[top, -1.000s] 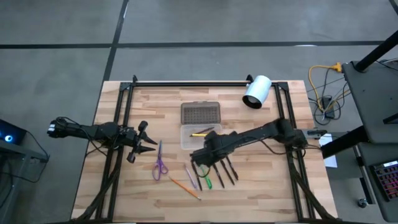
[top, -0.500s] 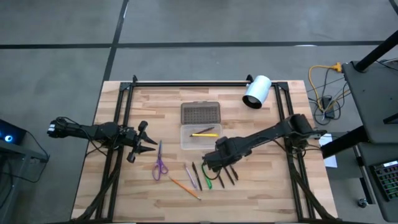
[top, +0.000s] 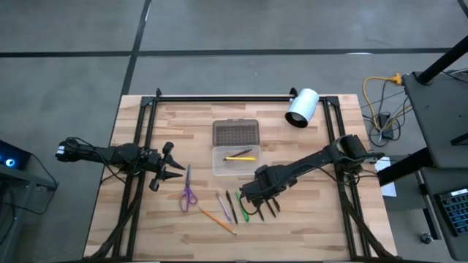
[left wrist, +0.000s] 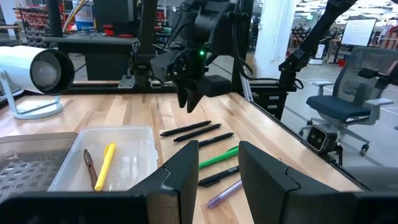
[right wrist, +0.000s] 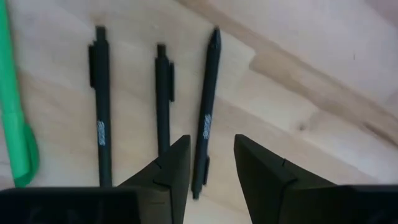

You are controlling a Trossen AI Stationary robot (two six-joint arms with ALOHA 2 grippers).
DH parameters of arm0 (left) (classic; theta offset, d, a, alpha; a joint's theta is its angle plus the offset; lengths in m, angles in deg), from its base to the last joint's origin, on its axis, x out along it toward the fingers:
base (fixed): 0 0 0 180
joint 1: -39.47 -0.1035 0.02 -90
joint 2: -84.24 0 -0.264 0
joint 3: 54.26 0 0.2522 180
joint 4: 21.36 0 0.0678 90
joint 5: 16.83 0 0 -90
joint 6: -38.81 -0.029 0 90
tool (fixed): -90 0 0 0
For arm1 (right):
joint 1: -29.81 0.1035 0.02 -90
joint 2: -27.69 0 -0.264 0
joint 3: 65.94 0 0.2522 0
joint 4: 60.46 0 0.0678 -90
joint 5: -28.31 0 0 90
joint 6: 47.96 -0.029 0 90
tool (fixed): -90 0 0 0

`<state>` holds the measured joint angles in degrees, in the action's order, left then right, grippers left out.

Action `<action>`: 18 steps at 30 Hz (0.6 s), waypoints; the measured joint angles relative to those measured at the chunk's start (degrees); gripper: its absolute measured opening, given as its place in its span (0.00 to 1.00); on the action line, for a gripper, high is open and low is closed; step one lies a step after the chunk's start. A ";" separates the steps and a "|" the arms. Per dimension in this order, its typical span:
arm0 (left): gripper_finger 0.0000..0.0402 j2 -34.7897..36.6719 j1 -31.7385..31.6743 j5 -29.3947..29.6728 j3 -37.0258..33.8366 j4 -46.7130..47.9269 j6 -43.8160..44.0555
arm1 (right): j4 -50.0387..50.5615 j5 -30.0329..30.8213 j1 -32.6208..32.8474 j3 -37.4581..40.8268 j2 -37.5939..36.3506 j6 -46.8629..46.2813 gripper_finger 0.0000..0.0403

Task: Pick & place school supplies into a supply box
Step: Put the black pen into the supply box

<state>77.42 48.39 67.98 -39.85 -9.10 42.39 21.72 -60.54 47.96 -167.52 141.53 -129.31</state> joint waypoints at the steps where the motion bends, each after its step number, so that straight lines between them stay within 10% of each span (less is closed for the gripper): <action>1: 0.25 0.01 0.01 0.00 0.00 0.02 0.02 | -0.25 0.87 0.00 0.00 0.00 0.16 0.28; 18: 0.25 -0.01 0.01 0.00 0.00 0.02 0.02 | -4.16 0.09 -1.09 4.16 -0.09 0.68 0.27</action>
<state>77.41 48.40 67.98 -39.85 -9.08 42.41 17.56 -60.46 46.87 -163.36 141.44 -128.62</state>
